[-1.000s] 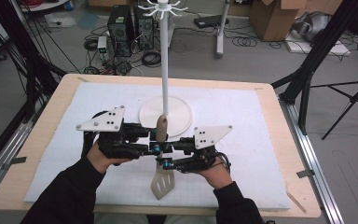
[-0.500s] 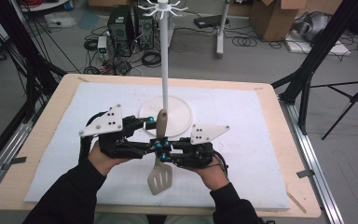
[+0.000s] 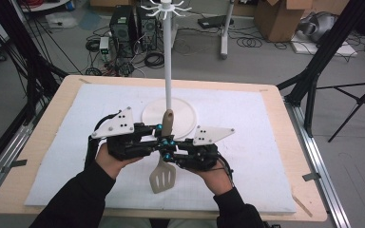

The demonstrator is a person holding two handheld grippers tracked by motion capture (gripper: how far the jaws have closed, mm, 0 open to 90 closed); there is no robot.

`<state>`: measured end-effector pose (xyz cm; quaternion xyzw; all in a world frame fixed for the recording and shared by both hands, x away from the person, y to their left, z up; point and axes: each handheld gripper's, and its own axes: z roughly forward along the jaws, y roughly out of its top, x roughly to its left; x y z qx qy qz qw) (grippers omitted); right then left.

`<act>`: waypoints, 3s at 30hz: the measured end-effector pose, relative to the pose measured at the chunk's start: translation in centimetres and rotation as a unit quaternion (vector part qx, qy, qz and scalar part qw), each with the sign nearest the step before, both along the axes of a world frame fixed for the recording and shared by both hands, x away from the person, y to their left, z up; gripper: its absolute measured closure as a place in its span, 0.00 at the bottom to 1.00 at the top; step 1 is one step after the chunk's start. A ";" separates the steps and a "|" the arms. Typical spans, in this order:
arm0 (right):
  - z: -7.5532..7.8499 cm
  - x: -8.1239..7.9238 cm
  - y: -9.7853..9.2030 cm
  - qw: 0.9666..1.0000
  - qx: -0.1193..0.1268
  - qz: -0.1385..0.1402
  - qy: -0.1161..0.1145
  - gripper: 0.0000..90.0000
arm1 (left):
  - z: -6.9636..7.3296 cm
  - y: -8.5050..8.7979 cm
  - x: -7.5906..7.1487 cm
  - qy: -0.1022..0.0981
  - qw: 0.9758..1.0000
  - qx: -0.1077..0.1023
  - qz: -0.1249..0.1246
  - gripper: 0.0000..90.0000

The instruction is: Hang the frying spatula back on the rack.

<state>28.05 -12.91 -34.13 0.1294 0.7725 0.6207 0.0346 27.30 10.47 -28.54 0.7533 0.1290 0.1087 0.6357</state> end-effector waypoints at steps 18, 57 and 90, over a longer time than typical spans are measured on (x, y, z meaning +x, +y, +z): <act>-0.1 -0.5 -6.0 0.992 0.020 -0.124 -0.019 0.20 | 4.2 1.4 6.2 0.023 0.999 -0.032 0.026 0.84; -1.2 -0.6 -8.1 0.989 0.018 -0.148 -0.002 0.20 | 10.6 1.6 16.8 0.075 0.996 -0.040 -0.032 0.83; -1.4 -0.5 -7.7 0.991 0.008 -0.134 0.002 0.20 | 9.7 0.5 18.1 0.098 0.995 -0.032 -0.016 0.82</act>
